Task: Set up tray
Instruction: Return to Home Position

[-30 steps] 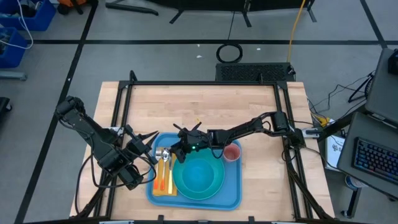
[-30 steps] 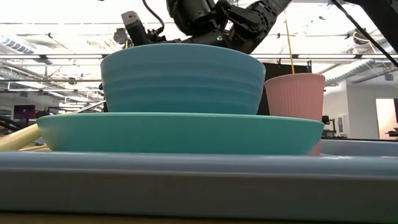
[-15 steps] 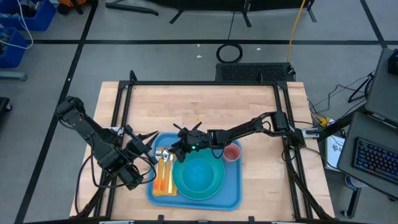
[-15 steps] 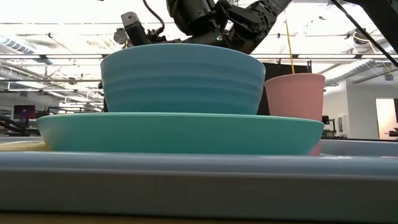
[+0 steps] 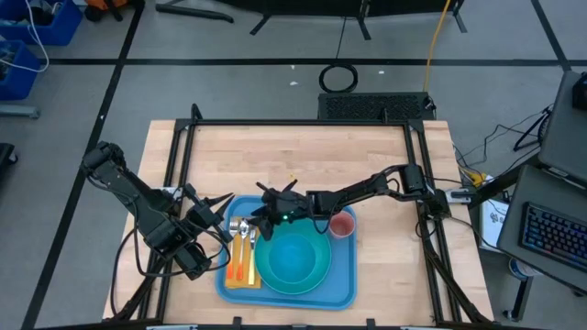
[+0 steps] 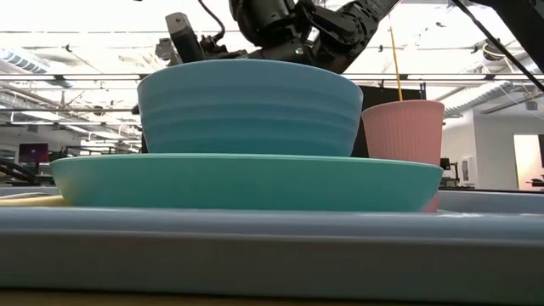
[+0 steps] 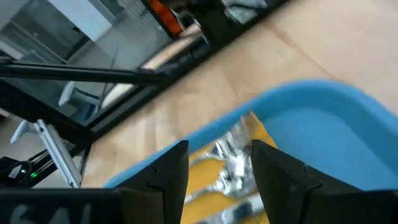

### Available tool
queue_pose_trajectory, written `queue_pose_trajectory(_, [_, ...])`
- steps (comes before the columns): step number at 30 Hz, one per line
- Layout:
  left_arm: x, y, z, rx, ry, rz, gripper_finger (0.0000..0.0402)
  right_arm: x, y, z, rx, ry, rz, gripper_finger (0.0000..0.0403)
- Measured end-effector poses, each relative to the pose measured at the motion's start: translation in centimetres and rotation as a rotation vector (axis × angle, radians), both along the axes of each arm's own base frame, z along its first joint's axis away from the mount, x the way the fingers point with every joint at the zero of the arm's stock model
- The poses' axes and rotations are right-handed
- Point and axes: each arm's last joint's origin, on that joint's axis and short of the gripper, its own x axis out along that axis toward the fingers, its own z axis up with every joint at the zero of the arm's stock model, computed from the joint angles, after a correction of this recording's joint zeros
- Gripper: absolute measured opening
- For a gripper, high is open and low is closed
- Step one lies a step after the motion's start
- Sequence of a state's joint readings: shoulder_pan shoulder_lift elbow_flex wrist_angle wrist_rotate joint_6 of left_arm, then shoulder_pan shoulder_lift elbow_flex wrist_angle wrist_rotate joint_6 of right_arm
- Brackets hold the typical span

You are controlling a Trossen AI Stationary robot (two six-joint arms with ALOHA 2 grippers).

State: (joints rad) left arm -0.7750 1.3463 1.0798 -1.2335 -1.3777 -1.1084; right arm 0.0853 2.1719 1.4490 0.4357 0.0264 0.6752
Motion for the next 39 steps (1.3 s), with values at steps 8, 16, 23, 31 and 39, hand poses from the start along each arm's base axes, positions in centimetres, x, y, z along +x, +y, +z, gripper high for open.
queue_pose_trajectory(8, [0.0, 0.0, 0.0, -0.004, 0.005, 0.0, 0.0031, 0.3, 0.8, 1.0, -0.118, -0.12, 0.059, 0.0158])
queue_pose_trajectory(16, [0.0, 0.0, 0.0, -0.007, 0.006, -0.001, 0.0031, 0.2, 1.4, 1.4, -0.192, -0.147, 0.095, 0.0098])
queue_pose_trajectory(23, [-0.1, 0.1, -0.4, -0.006, 0.012, 0.001, 0.0031, 0.2, 1.7, 1.5, -0.213, -0.164, 0.152, 0.0007])
queue_pose_trajectory(31, [-0.1, 0.1, -0.5, -0.019, 0.017, 0.001, 0.0031, -0.3, 2.3, 3.3, -0.291, -0.179, 0.171, 0.0])
queue_pose_trajectory(39, [-0.1, 0.1, -0.5, -0.053, 0.013, 0.007, 0.0031, -3.7, 3.5, 7.1, -0.535, -0.076, 0.086, 0.0])
